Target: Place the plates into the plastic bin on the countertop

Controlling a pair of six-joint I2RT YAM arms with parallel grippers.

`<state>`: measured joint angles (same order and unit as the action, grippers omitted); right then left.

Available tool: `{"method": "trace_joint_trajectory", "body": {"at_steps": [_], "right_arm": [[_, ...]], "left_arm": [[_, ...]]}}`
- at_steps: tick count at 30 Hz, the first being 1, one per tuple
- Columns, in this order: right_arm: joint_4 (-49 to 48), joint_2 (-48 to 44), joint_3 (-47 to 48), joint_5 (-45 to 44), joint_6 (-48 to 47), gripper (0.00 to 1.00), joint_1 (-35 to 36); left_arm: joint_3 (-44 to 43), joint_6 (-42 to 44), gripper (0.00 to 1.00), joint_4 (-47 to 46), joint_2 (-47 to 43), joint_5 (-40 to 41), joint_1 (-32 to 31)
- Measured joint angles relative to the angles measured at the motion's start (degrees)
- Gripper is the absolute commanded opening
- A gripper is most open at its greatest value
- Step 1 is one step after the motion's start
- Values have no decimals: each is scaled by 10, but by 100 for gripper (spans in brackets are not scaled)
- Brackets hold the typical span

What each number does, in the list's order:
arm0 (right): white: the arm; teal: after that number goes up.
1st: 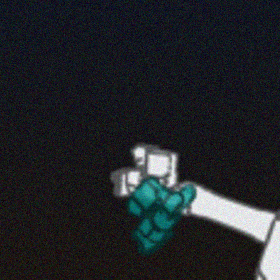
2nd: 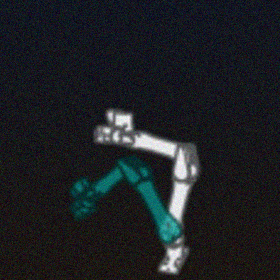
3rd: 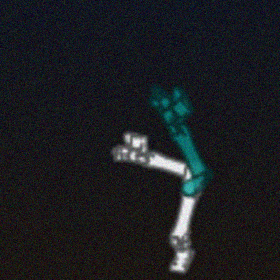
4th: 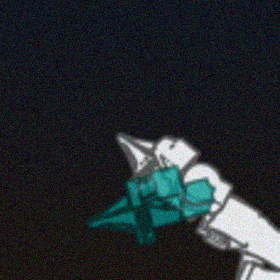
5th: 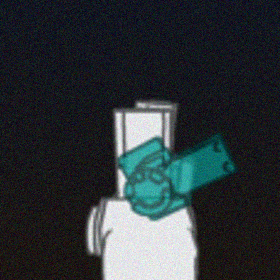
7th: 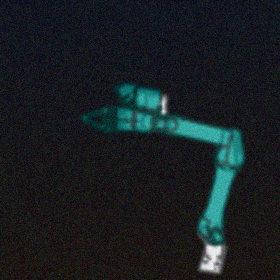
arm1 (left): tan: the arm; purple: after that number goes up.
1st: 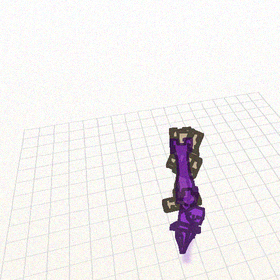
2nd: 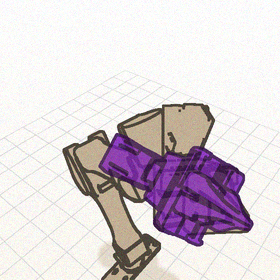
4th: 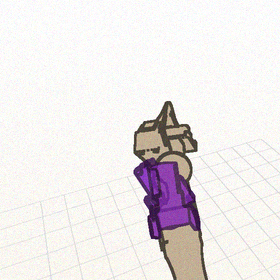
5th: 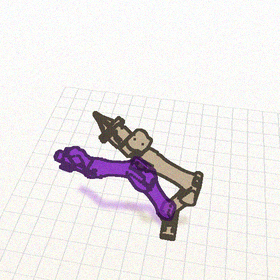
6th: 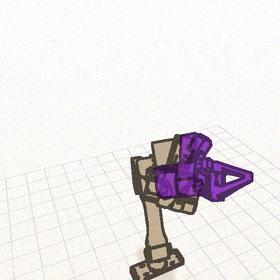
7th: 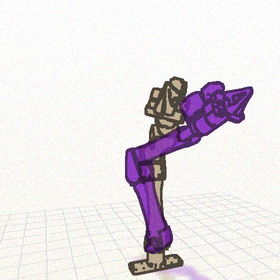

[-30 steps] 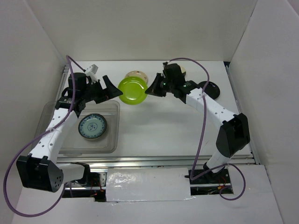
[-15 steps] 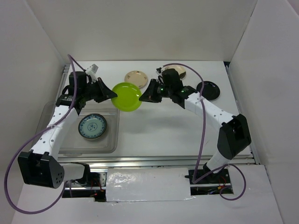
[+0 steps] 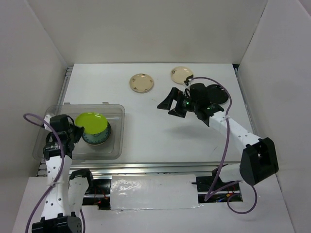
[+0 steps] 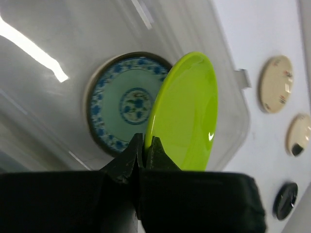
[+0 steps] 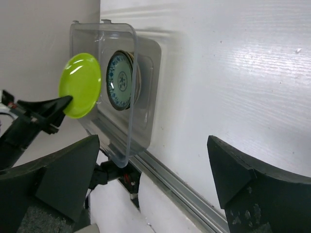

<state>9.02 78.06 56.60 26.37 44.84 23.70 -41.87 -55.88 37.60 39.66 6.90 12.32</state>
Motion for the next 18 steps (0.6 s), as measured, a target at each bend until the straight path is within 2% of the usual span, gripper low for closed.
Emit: {"method": "trace_joint_trajectory", "body": {"at_steps": [4, 6, 7, 8, 9, 10, 18], "right_arm": [[-5, -33, -23, 9, -9, 100, -6], [-5, -52, -31, 17, -13, 100, -9], [-6, -61, -34, 19, -15, 100, -12], [-6, -70, -37, 20, -18, 100, -16], [-5, -78, -40, 21, -19, 100, -19], [-6, -87, -42, 22, -22, 100, -23], [-11, -117, -63, 26, -25, 100, -87]], "left_arm": [[45, -13, 0, 3, 12, 5, 30], [48, -13, 14, 6, 37, 4, 39], [49, -12, 42, 6, 43, 4, 42], [49, -11, 61, 5, 45, 4, 45], [50, -7, 76, 3, 44, 3, 47], [50, -6, 99, 2, 40, 1, 49], [5, 54, 99, 22, 38, -33, 50]]}}
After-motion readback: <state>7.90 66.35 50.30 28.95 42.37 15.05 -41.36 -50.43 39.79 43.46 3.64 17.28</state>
